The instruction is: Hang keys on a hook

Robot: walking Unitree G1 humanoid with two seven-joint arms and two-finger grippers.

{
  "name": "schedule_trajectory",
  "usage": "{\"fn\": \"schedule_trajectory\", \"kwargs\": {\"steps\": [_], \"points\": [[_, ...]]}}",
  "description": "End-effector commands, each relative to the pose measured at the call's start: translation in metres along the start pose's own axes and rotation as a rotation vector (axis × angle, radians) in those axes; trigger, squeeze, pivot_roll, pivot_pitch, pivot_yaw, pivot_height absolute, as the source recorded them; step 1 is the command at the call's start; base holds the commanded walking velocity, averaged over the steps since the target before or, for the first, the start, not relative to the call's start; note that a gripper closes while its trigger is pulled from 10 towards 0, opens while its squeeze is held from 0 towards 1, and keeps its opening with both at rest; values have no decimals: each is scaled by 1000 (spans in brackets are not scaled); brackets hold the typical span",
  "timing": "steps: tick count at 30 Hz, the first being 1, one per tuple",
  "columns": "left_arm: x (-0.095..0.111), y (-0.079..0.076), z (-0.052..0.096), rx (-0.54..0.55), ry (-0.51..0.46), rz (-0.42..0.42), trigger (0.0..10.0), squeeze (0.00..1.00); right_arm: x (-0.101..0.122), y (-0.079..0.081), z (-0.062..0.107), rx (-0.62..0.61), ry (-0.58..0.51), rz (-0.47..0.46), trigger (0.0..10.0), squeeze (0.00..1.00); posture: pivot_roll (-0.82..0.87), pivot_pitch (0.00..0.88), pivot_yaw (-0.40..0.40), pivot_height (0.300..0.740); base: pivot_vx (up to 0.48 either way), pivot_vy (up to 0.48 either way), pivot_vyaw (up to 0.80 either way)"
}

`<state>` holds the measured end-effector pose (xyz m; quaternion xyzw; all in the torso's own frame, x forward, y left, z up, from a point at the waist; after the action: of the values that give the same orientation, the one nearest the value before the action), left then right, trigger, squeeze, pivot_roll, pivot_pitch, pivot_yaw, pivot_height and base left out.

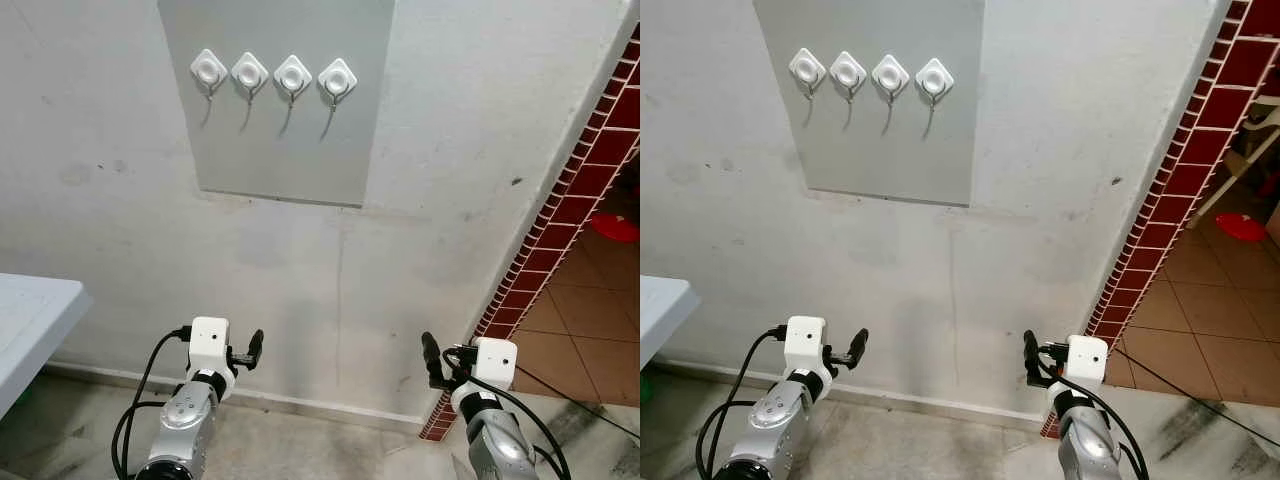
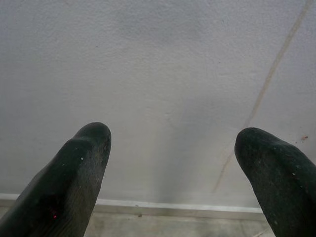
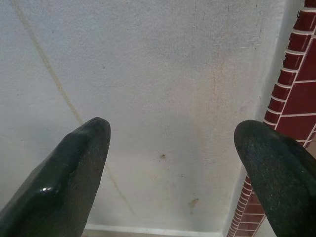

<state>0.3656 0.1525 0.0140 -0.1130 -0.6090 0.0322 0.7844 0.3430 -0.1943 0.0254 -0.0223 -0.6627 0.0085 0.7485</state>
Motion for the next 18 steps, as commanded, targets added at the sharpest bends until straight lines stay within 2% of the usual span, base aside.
{"fn": "schedule_trajectory", "kwargs": {"steps": [1, 10, 11, 12, 13, 18], "points": [[3, 1, 0, -1, -12, -15, 10000, 0, -2, 0, 2, -1, 3, -9, 10000, 0, -7, 0, 32, 740, 0, 0, 0], [3, 1, 0, -1, -12, -15, 10000, 0, -2, 0, 2, -1, 3, -9, 10000, 0, -7, 0, 32, 740, 0, 0, 0], [3, 1, 0, -1, -13, -16, 10000, 0, -1, 0, 2, -3, -6, -17, 10000, 0, 0, 0, 0, 740, 0, 0, 0], [23, -4, -2, -28, -83, 19, 10000, 0, 17, -8, 2, -43, -47, 66, 10000, 0, -31, 18, 20, 740, 0, 0, 0], [29, -6, -3, -36, -104, 29, 10000, 0, 22, -10, 2, -56, -59, 92, 10000, 0, -31, 18, 20, 740, 0, 0, 0], [38, -4, -6, -30, -125, 27, 10000, 0, 26, -9, -1, -56, -65, 112, 10000, 0, -22, 8, 17, 740, 0, 0, 0]]}}
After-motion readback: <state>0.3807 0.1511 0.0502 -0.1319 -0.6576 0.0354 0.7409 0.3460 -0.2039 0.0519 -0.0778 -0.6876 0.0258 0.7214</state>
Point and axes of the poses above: a point about 5 cm out from each wrist's last joint towards the gripper, its own z axis pointing back from the gripper into the wrist, its own x axis along the axis of the wrist's last joint, y = z × x, the point moved 6 cm from there along -z, pointing out of the wrist towards the gripper, and after that the axes turned 10 degrees about z, right-handed, at the moved point
